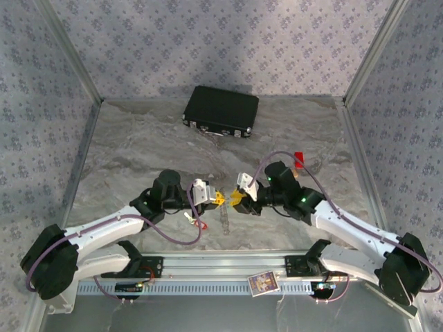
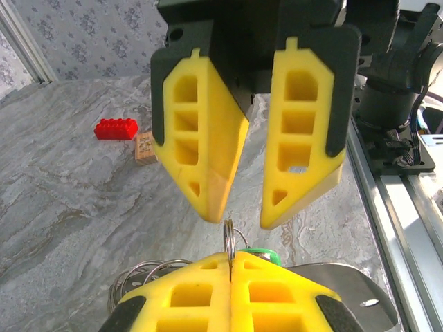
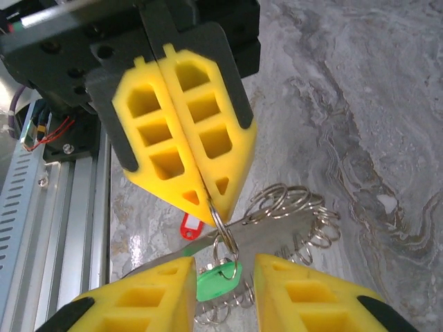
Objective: Put the keys on the keyring
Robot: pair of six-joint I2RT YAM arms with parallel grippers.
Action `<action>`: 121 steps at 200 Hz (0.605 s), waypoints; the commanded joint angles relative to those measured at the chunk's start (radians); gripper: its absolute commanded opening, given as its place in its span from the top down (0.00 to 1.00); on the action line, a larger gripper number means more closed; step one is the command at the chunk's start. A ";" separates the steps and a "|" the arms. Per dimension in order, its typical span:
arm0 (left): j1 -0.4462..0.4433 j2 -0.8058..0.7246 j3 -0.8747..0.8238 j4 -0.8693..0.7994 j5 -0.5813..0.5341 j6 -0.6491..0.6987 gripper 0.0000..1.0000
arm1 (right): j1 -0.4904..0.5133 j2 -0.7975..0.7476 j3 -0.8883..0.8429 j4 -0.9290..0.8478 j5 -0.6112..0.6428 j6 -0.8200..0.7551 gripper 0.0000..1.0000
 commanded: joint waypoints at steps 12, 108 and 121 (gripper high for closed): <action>-0.010 -0.005 -0.001 0.071 0.036 0.005 1.00 | 0.012 0.013 -0.003 0.053 -0.018 0.000 0.77; -0.012 -0.001 0.018 0.041 0.010 0.002 0.91 | 0.015 0.042 0.027 0.051 -0.025 -0.016 1.00; -0.012 -0.001 0.037 -0.013 -0.011 0.017 0.76 | 0.018 0.044 0.061 -0.025 -0.007 -0.051 1.00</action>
